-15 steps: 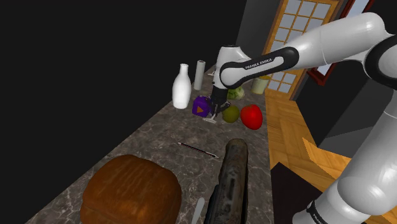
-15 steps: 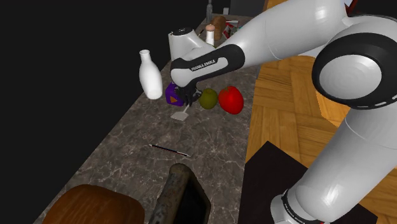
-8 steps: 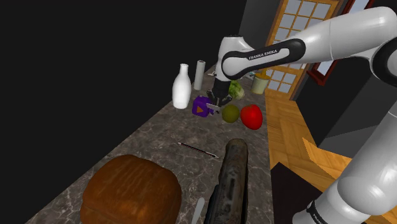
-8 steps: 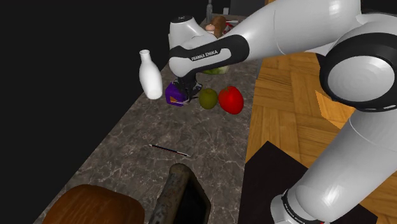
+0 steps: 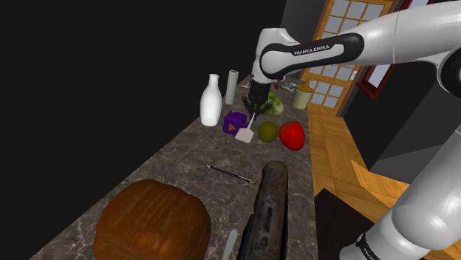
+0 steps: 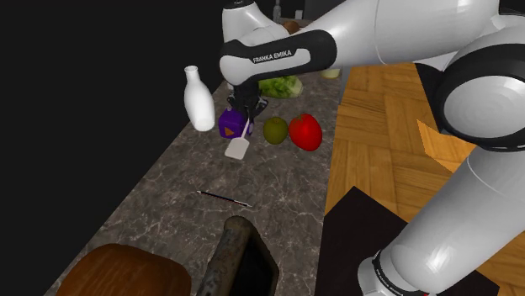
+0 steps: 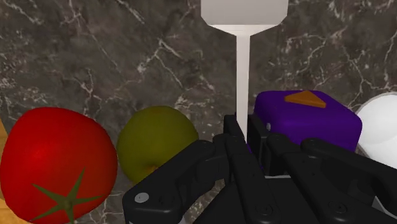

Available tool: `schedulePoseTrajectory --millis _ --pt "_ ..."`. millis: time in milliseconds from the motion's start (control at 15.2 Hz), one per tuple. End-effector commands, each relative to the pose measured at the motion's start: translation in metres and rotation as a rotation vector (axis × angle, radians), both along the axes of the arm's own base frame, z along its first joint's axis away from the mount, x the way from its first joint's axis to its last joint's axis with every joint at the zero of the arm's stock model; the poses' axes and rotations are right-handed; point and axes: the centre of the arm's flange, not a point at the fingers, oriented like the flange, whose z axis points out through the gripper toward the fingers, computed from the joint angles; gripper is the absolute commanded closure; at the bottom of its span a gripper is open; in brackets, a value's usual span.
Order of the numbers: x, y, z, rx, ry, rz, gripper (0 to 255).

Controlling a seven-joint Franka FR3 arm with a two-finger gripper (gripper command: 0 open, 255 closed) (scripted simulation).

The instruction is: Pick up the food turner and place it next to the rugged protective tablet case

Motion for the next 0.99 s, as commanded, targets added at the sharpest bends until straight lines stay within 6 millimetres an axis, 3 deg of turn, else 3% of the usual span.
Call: schedulePoseTrajectory --millis 0,924 --pt "0.0 0.0 0.011 0.0 0.0 0.0 255" --pt "0.0 0.0 0.085 0.0 0.0 0.0 255"
